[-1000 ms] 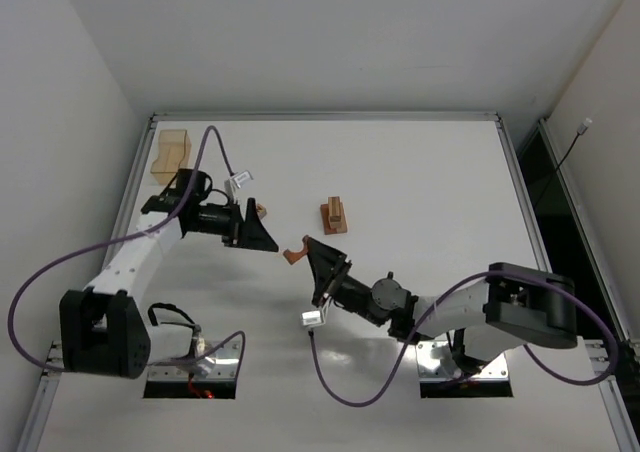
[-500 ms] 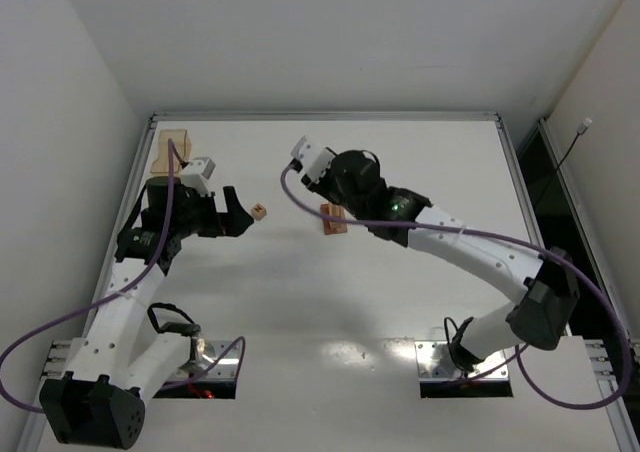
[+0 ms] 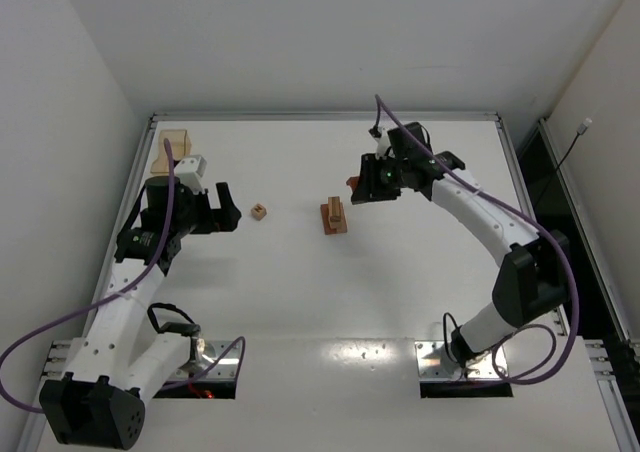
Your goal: Build the wood block tower
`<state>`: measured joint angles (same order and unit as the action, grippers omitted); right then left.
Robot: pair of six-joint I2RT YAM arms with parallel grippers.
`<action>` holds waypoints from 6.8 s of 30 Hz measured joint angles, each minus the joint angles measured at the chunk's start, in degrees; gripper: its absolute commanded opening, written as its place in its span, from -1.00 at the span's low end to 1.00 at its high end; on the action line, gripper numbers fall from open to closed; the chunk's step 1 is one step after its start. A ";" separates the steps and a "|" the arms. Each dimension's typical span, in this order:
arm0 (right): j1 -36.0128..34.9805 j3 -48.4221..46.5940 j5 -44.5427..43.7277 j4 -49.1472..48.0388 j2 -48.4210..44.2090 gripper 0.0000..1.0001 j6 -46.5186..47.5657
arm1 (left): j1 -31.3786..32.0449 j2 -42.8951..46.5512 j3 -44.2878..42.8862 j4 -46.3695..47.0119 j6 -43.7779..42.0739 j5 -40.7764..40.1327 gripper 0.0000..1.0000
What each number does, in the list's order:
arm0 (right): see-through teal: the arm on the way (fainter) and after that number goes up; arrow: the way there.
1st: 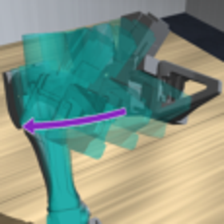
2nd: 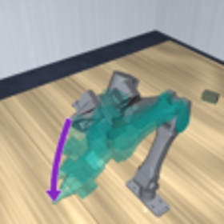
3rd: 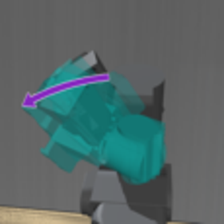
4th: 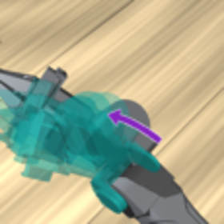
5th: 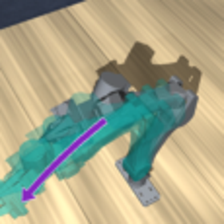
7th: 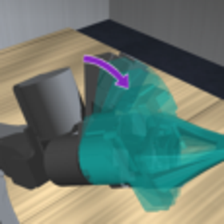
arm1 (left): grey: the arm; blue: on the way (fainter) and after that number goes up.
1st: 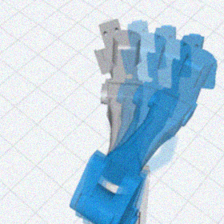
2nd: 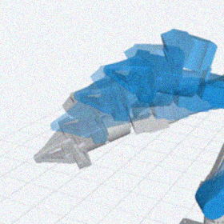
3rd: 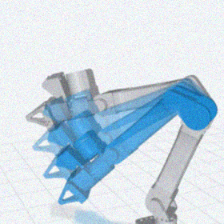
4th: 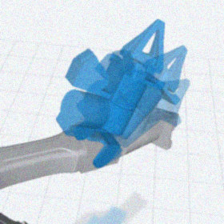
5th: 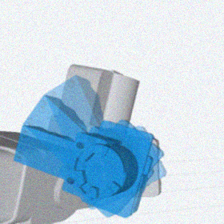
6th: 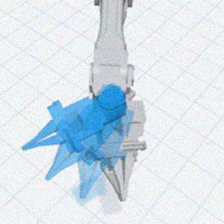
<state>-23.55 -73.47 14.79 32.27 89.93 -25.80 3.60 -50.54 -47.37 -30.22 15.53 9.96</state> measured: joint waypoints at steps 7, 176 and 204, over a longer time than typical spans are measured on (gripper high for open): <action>2.40 -4.09 4.68 4.13 6.10 -1.00 -10.84 | 0.02 -0.87 0.00 0.85 0.00 -0.35 1.00; -9.53 -26.40 -14.36 17.05 29.16 0.88 -14.69 | 0.00 -8.35 -0.04 1.66 -0.48 -4.20 1.00; -4.37 -3.37 -26.36 3.78 -13.92 1.00 22.40 | 4.52 -37.22 -11.17 -0.37 -11.85 1.73 0.67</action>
<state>-27.92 -76.84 -11.57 36.05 76.01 -3.40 8.12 -87.77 -58.54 -30.59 3.68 11.68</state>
